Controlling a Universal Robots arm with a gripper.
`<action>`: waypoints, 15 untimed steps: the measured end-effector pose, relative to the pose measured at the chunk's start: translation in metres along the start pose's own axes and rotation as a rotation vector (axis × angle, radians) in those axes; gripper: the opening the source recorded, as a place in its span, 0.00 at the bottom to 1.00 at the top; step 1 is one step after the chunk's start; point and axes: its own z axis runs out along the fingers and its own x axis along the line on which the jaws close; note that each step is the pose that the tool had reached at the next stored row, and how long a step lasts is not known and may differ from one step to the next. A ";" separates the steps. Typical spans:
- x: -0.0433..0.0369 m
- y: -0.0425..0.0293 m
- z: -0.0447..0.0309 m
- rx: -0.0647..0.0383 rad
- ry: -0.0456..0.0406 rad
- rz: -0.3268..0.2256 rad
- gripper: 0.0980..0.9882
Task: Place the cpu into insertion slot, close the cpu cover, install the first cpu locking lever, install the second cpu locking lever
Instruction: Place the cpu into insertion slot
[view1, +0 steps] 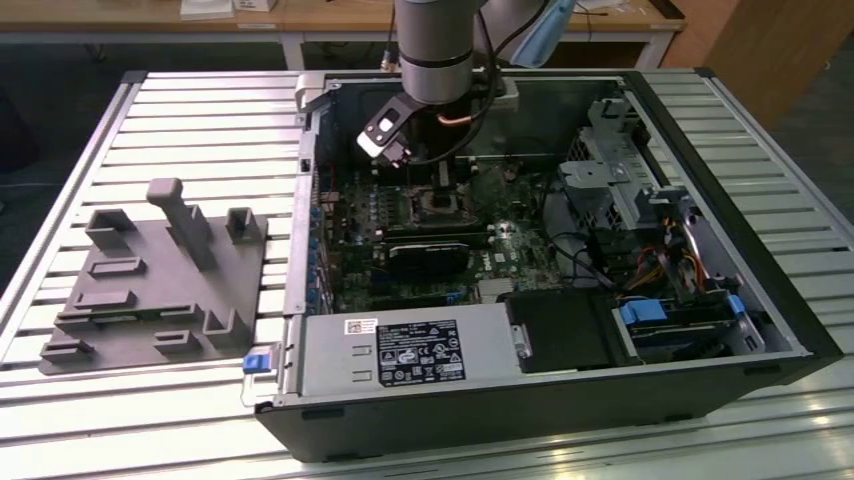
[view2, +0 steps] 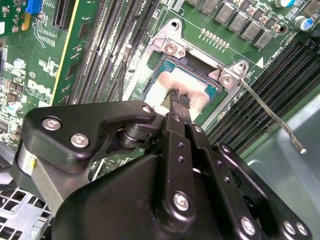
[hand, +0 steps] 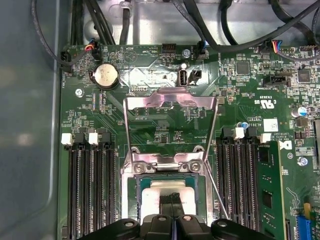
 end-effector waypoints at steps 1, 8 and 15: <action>0.0001 0.0000 0.0001 0.000 0.0003 0.000 0.01; 0.0003 0.0004 -0.0017 -0.001 0.0021 0.000 0.01; -0.0005 0.0021 -0.0198 -0.001 0.0010 0.000 0.01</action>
